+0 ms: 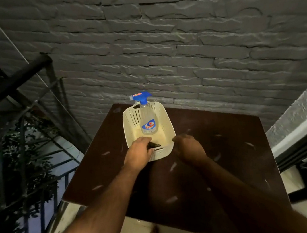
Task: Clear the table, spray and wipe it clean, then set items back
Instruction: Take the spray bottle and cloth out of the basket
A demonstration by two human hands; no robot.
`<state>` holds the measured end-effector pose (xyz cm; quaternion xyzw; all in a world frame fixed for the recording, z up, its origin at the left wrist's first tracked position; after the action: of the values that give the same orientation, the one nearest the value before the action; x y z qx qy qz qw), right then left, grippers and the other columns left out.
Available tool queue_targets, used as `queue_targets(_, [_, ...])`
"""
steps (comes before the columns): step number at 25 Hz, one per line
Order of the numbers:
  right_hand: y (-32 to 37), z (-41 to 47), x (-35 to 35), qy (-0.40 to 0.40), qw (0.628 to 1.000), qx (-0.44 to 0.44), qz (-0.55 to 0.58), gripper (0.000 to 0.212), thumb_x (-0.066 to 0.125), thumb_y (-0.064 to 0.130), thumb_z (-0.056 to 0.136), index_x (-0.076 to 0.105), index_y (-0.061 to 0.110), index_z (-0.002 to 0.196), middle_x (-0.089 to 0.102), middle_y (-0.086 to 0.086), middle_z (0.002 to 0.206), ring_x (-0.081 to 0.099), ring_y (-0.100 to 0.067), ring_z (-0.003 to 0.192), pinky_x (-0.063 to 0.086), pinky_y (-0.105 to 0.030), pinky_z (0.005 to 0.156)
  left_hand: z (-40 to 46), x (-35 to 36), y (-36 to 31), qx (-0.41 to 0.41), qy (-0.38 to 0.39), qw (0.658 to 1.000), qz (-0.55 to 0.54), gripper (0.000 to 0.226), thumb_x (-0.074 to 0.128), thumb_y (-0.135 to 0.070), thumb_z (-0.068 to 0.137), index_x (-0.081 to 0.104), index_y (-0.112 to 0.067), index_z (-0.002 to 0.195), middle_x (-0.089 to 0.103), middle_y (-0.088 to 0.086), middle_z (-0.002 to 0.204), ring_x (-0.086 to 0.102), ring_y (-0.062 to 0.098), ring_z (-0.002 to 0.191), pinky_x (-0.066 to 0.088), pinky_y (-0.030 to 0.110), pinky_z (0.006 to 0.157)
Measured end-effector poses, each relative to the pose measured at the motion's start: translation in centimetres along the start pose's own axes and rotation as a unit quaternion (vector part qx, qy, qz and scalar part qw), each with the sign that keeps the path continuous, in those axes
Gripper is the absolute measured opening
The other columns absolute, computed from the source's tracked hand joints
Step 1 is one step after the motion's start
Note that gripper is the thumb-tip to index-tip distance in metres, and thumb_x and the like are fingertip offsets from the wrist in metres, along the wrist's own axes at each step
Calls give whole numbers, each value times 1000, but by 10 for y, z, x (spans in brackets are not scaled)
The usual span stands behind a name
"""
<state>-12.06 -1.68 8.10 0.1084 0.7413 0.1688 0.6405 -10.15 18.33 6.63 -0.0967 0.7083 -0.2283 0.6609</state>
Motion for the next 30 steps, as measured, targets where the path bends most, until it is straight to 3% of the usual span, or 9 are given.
queue_targets(5, [21, 25, 15, 30, 999, -8, -30, 47, 65, 20, 88, 54, 24, 134, 55, -2, 140, 49, -22, 129, 44, -39, 105, 22, 13, 16, 63, 90, 994, 28, 32, 62, -28, 89, 63, -27, 121, 66, -3, 120, 60, 19, 109, 48, 33, 95])
queue_targets(9, [25, 30, 26, 69, 996, -16, -61, 42, 54, 16, 92, 54, 21, 134, 58, -5, 135, 49, -25, 127, 45, -42, 101, 29, 20, 29, 94, 116, 989, 15, 28, 57, -24, 92, 67, -29, 118, 69, -4, 117, 63, 17, 104, 49, 31, 90])
queue_targets(14, [29, 31, 29, 89, 988, -35, -125, 34, 54, 27, 93, 57, 19, 126, 62, -10, 122, 53, -29, 120, 47, -43, 94, 35, 17, 38, 110, 162, 981, 6, 21, 58, -26, 92, 70, -26, 109, 71, -5, 107, 63, 15, 99, 47, 27, 80])
queue_targets(20, [47, 39, 36, 124, 981, -44, -144, 28, 56, 36, 94, 63, 22, 117, 69, -5, 111, 61, -26, 108, 45, -35, 84, 39, 0, 61, 109, 232, 967, -10, 21, 67, -23, 87, 73, -26, 107, 71, -9, 104, 62, 8, 98, 47, 25, 87])
queue_targets(24, [50, 41, 43, 162, 985, -23, -50, 33, 58, 46, 91, 67, 19, 108, 71, -5, 103, 66, -23, 97, 50, -31, 76, 39, -6, 76, 61, 275, 958, -60, 24, 76, -25, 80, 74, -28, 104, 72, -14, 100, 64, 1, 94, 49, 24, 91])
queue_targets(26, [45, 39, 43, 83, 997, -1, 6, 37, 57, 51, 89, 69, 19, 104, 70, -3, 102, 65, -22, 95, 53, -32, 75, 39, -11, 78, 18, 232, 963, -133, 31, 78, -30, 78, 72, -24, 108, 71, -11, 106, 64, 1, 97, 51, 27, 93])
queue_targets(28, [34, 37, 42, -41, 997, 63, 27, 36, 60, 46, 89, 65, 20, 113, 64, -4, 113, 60, -22, 105, 53, -34, 79, 43, -17, 81, 12, 72, 993, -98, 35, 71, -35, 84, 68, -22, 116, 66, -8, 118, 60, 6, 106, 48, 28, 95])
queue_targets(30, [20, 38, 41, -71, 984, 154, 48, 47, 65, 35, 87, 53, 20, 129, 54, -8, 128, 53, -27, 117, 52, -39, 89, 48, -22, 84, -26, -55, 997, -53, 41, 67, -32, 87, 61, -18, 125, 60, 0, 125, 55, 16, 115, 46, 35, 97])
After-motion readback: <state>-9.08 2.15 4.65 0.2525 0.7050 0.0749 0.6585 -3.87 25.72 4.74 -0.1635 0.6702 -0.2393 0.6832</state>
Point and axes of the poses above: each hand's wrist, its own z-axis towards the middle knuckle, its own x-axis out of the palm, y = z × x, the point moved 1 cm from there along z, towards the middle knuckle
